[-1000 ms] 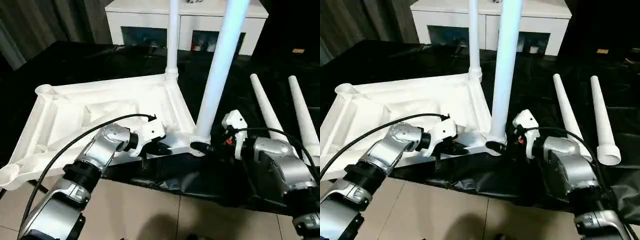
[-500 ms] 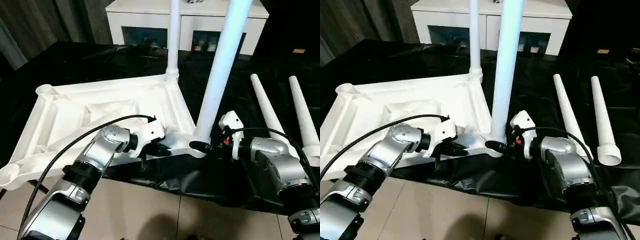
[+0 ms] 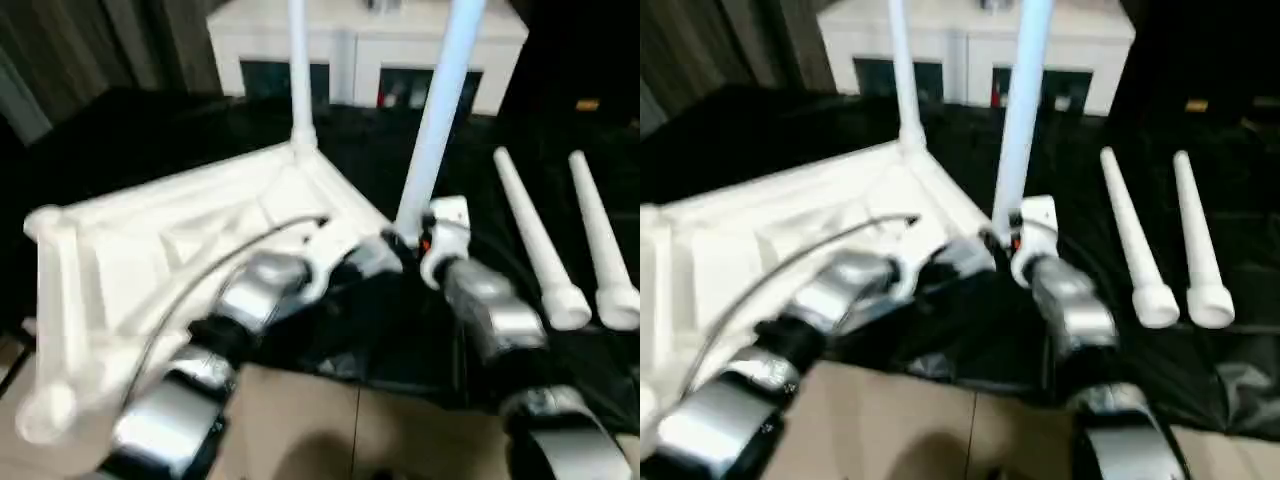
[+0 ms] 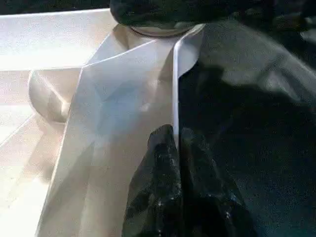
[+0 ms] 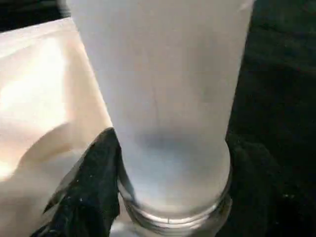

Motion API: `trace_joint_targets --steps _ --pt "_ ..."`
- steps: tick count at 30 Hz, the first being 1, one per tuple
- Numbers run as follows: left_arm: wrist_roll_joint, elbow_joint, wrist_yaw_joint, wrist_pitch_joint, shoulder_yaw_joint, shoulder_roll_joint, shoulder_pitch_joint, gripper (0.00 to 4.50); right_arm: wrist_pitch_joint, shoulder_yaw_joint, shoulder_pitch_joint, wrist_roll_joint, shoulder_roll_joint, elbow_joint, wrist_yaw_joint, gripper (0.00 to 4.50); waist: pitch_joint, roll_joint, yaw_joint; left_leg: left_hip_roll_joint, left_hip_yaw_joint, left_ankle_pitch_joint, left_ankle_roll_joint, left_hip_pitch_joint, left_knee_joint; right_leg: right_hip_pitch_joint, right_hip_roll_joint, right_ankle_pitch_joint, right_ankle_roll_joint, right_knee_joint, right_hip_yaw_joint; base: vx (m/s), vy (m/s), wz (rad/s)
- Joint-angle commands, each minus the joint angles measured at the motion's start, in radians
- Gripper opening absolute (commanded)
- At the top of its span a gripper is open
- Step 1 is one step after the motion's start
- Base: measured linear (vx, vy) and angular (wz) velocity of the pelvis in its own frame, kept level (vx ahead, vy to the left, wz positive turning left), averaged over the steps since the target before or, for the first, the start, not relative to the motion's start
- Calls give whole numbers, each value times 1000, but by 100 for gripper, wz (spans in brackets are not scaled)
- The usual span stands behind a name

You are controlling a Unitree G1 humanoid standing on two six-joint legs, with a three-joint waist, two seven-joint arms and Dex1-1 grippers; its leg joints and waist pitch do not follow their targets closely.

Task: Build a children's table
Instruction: Rotate leg to tighten

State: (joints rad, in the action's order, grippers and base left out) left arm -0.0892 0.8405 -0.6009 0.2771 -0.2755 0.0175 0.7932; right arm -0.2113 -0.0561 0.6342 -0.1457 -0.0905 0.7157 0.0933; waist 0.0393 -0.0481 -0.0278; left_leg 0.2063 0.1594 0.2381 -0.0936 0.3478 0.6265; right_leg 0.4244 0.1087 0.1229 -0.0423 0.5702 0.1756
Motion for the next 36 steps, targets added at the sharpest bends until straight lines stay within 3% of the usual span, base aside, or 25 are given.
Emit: trace_joint_targets --steps 1,6,8,13,15,16,18,19,20,22,23,26,28,30,33,36 --pt "-2 16 102 -10 42 -25 58 0 -29 -14 -7 2 52 121 -112 266 -75 14 7 6 5 55 93 8 -68 -72 43 406 -71 -84 -48 0 0 0" --pt "-10 50 110 -28 36 -29 79 0 53 -8 39 17 90 157 -95 266 -80 20 4 6 5 41 122 14 -67 -78 47 343 -97 -70 -51 0 0 0" --pt "-14 49 102 -32 33 -22 79 0 67 -8 40 16 86 147 -77 322 -79 20 2 7 6 33 140 15 -67 -80 48 328 -109 -68 -52 0 0 0" --pt "-23 33 29 -54 12 20 54 0 91 -4 21 32 19 47 -42 378 -80 17 5 5 4 20 150 18 -65 -84 47 314 -116 -65 -52 0 0 0" --pt "-28 24 5 -72 -1 32 47 0 82 -8 11 21 -1 14 -6 383 -81 20 7 7 4 18 159 18 -64 -83 45 304 -116 -63 -53 0 0 0" --pt "-28 4 -37 -75 -14 52 33 0 42 8 -21 -1 -47 -61 118 383 -79 14 6 8 4 20 173 17 -63 -84 41 282 -119 -63 -53 0 0 0" --pt "-24 -18 -94 -92 -26 75 19 0 -6 32 -70 -25 -108 -146 249 383 -80 16 5 9 4 15 187 18 -63 -86 42 259 -129 -59 -54 0 0 0" --pt "-22 -30 -123 -96 -32 90 12 0 -16 54 -99 -31 -146 -188 325 383 -81 8 -1 12 3 6 204 17 -61 -85 43 231 -143 -53 -56 0 0 0" --pt "-22 -30 -123 -96 -32 90 12 0 -16 54 -99 -31 -146 -188 325 383 -81 13 -3 13 3 3 206 18 -60 -85 43 228 -143 -55 -56 0 0 0" --pt "-10 -76 -239 -132 -57 140 -16 0 -10 98 -174 -57 -247 -275 520 383 -81 8 -6 12 4 15 201 18 -61 -86 42 239 -146 -57 -55 0 0 0" --pt "0 -100 -295 -154 -67 157 -29 0 -7 110 -193 -65 -276 -296 576 383 -80 11 -8 14 4 31 199 18 -61 -86 44 248 -144 -58 -58 0 0 0" --pt "18 -169 -411 -200 -95 197 -60 0 14 154 -221 -44 -336 -321 669 383 -78 12 -6 16 2 66 171 19 -66 -85 45 295 -142 -61 -56 0 0 0" --pt "25 -204 -455 -204 -107 216 -72 0 25 176 -232 -24 -364 -332 702 383 -73 13 -6 15 7 98 149 14 -67 -79 43 349 -125 -69 -58 0 0 0" --pt "35 -260 -517 -191 -123 243 -88 0 12 185 -243 -28 -385 -361 746 383 -72 16 -3 15 6 105 136 18 -69 -82 42 372 -111 -71 -57 0 0 0" --pt "45 -301 -569 -181 -139 264 -101 0 6 188 -244 -42 -394 -382 782 383 -74 16 -6 19 4 90 133 17 -69 -80 45 352 -114 -65 -60 0 0 0" --pt "45 -308 -582 -185 -136 269 -104 0 2 192 -246 -60 -399 -398 815 383 -76 12 -11 21 5 60 141 13 -68 -76 43 291 -141 -58 -64 0 0 0"
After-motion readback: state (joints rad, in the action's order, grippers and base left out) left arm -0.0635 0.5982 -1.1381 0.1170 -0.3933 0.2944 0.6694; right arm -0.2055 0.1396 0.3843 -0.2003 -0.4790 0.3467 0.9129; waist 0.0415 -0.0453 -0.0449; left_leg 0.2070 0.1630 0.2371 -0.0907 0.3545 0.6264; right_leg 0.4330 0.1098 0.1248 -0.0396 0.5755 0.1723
